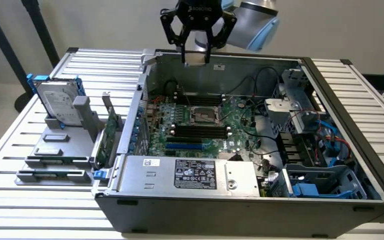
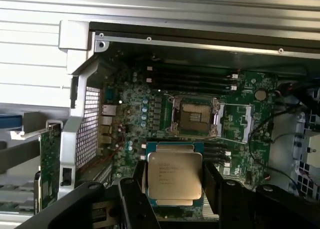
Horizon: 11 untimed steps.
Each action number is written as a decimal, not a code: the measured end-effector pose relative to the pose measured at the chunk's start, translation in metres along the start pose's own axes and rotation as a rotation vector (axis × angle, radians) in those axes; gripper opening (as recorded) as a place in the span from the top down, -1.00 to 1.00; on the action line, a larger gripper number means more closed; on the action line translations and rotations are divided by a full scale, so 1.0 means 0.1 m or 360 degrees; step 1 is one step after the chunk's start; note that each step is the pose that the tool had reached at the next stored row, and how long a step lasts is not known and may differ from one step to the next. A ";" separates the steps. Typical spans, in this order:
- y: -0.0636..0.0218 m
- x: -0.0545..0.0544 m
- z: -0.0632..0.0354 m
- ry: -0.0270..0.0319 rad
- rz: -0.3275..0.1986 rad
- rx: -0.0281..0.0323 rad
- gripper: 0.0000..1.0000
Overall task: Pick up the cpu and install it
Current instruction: 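Pick up the cpu and move it towards the insertion slot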
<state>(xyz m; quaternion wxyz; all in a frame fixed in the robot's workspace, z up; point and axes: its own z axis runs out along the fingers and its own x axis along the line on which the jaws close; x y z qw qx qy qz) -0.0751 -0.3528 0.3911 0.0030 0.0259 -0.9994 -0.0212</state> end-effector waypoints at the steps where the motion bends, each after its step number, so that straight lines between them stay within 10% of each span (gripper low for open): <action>1: 0.026 -0.04 0.019 0.00000 0.0000 0.00001 -0.09; 11: 0.134 -0.42 0.205 -0.00001 0.0000 0.00000 -0.09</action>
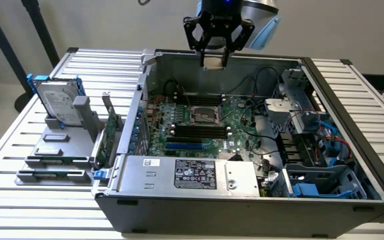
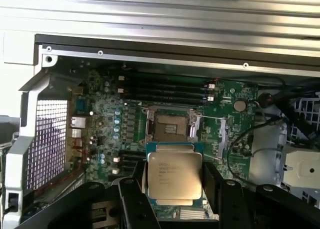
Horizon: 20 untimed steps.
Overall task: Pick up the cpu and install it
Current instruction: 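Pick up the cpu and move it towards the insertion slot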
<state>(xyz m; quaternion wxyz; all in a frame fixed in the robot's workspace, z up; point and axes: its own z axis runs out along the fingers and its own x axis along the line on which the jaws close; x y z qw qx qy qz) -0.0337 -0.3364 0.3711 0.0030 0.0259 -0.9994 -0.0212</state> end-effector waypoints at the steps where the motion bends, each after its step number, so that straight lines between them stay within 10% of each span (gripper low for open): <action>1: -0.001 -0.01 0.018 -0.00001 0.0000 -0.00002 -0.09; 20: -0.008 -0.02 0.363 -0.00060 0.0142 -0.00006 -0.09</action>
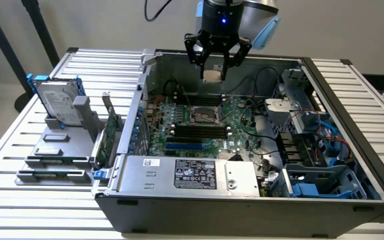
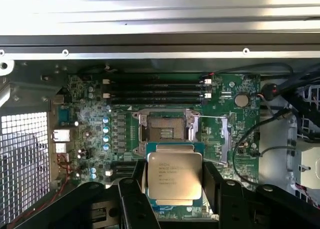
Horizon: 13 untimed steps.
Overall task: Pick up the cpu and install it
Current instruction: 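Pick up the cpu and move it towards the insertion slot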
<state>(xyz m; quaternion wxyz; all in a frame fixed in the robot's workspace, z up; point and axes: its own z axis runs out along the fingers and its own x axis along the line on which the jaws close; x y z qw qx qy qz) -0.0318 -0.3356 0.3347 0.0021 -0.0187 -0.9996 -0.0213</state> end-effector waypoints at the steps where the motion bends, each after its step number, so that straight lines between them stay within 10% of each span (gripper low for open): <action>1: 0.001 0.00 0.018 0.00001 0.0000 0.00000 -0.09; 13: 0.024 0.02 0.238 0.00001 0.0000 0.00000 -0.09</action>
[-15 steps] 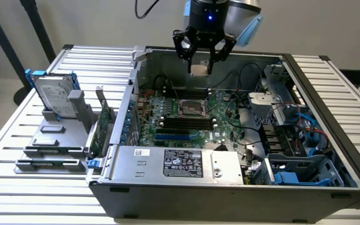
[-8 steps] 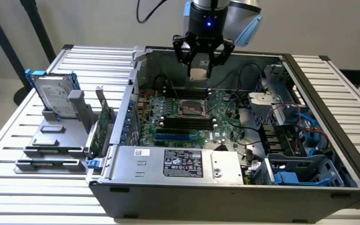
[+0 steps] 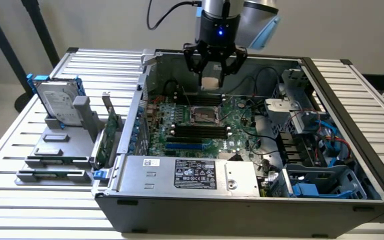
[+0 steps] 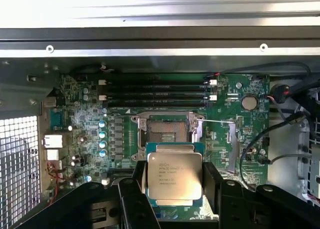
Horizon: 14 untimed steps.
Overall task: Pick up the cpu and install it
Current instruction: 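Pick up the cpu and move it towards the insertion slot, then place the cpu into insertion slot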
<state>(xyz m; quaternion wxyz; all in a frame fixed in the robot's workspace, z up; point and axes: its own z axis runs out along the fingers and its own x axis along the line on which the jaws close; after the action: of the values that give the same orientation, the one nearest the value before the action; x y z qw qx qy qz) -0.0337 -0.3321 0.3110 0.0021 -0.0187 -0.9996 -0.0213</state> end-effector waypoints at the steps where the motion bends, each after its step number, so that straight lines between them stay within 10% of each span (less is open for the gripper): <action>1: 0.001 0.00 0.018 0.00000 0.0000 0.00001 -0.09; 14: 0.000 0.00 0.059 0.00027 0.0000 0.00005 -0.09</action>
<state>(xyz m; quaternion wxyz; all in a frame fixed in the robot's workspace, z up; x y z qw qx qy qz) -0.0342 -0.3318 0.3051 0.0029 -0.0188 -0.9996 -0.0211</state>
